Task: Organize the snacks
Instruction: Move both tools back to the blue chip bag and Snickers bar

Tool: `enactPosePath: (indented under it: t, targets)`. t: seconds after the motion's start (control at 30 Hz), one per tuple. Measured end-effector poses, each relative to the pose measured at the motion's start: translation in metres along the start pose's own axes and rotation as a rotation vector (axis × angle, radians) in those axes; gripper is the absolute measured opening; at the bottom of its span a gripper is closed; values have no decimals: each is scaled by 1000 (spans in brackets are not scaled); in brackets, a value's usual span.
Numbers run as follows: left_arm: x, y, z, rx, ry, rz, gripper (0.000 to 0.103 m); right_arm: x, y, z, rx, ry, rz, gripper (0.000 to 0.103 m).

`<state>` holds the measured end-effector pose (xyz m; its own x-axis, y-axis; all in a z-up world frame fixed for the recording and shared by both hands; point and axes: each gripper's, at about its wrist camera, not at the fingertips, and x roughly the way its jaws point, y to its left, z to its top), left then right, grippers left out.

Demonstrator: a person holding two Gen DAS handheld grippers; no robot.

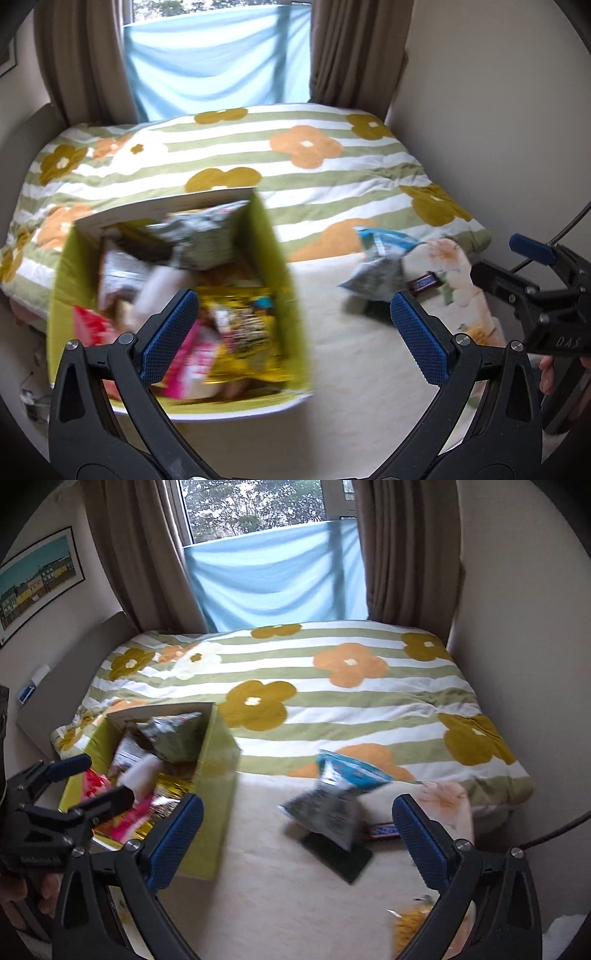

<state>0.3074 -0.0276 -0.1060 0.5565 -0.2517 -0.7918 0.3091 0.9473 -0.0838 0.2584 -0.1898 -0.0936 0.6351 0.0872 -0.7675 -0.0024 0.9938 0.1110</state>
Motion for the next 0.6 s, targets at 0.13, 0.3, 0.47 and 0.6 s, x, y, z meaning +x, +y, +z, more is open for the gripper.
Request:
enactPosePath:
  t: [0.13, 0.3, 0.47, 0.6]
  targets:
    - [15, -42, 1, 2, 9, -2, 103, -2, -42, -11, -1, 30, -21, 102]
    - [36, -80, 4, 5, 26, 9, 103, 3, -80, -22, -4, 72, -8, 102]
    - [67, -100, 10, 10, 66, 17, 103, 18, -103, -34, -15, 104, 0, 102]
    - [97, -108, 16, 11, 116, 10, 103, 34, -110, -42, -18, 123, -8, 102]
